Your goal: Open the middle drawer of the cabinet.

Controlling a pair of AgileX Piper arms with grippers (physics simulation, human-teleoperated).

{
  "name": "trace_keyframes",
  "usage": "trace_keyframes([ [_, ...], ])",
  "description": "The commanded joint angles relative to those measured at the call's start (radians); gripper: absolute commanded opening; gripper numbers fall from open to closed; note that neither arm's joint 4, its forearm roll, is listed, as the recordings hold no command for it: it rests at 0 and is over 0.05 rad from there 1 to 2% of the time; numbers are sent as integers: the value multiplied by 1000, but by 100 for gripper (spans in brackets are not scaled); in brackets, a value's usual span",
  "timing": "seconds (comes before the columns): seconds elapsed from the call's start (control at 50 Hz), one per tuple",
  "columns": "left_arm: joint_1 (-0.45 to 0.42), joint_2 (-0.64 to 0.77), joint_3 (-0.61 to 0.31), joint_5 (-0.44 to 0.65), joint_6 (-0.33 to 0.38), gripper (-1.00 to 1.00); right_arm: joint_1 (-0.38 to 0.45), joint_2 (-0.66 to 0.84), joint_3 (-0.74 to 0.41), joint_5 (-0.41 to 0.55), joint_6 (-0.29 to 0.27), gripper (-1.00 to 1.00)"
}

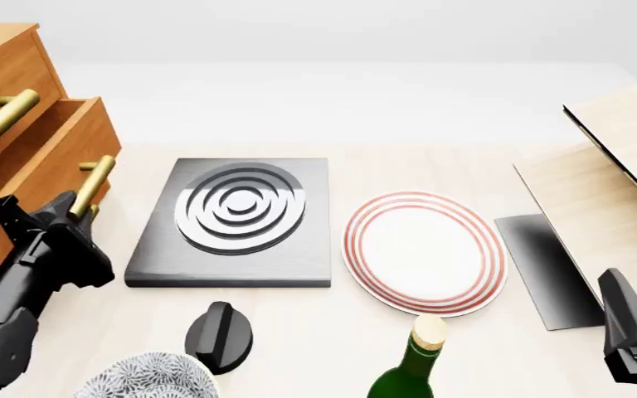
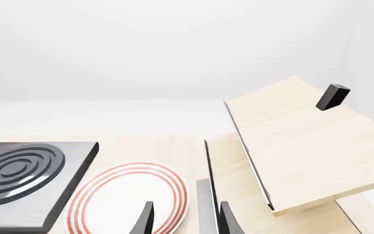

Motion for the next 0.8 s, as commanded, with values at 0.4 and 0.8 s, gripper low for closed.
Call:
trace_keyframes([
  [0.4, -59, -6, 17, 0, 7, -100, 4, 0, 1, -2, -1, 100],
  [0.8, -63, 8, 3, 0, 14, -100, 3, 0, 1, -2, -1, 100],
])
